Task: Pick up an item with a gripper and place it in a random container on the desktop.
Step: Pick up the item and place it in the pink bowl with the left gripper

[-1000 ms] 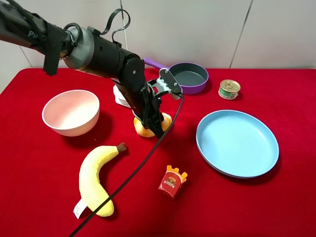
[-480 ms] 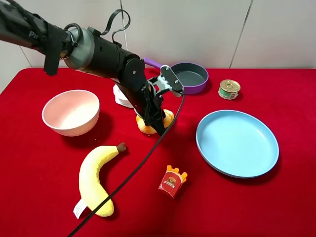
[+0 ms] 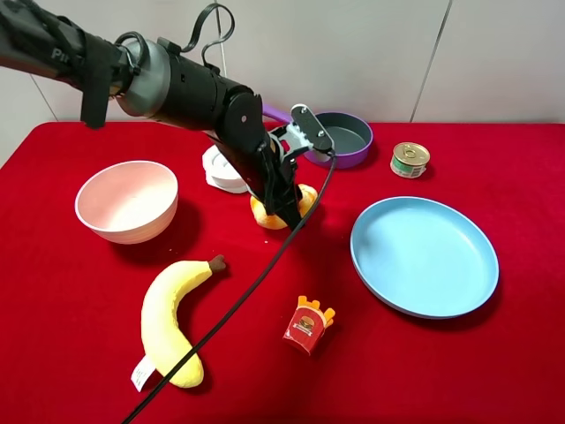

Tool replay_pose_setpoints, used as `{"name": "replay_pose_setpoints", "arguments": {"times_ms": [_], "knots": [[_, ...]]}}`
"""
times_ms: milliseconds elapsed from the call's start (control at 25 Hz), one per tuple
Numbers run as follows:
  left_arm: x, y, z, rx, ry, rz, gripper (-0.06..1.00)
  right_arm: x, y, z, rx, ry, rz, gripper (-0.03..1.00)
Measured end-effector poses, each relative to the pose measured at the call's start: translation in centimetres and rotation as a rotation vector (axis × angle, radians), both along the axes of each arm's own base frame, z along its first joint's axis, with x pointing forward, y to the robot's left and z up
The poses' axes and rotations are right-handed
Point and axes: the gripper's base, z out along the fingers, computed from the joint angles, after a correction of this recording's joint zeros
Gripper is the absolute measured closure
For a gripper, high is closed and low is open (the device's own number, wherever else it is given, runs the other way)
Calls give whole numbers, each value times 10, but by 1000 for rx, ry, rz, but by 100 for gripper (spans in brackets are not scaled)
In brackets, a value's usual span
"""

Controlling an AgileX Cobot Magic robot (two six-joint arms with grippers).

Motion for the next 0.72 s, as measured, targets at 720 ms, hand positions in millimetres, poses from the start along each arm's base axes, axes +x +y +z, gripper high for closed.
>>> {"name": "replay_pose_setpoints", "arguments": {"times_ms": [720], "knots": [[-20,-11,51,-97,15,37,63,0,0,0,0,0,0,27]]}}
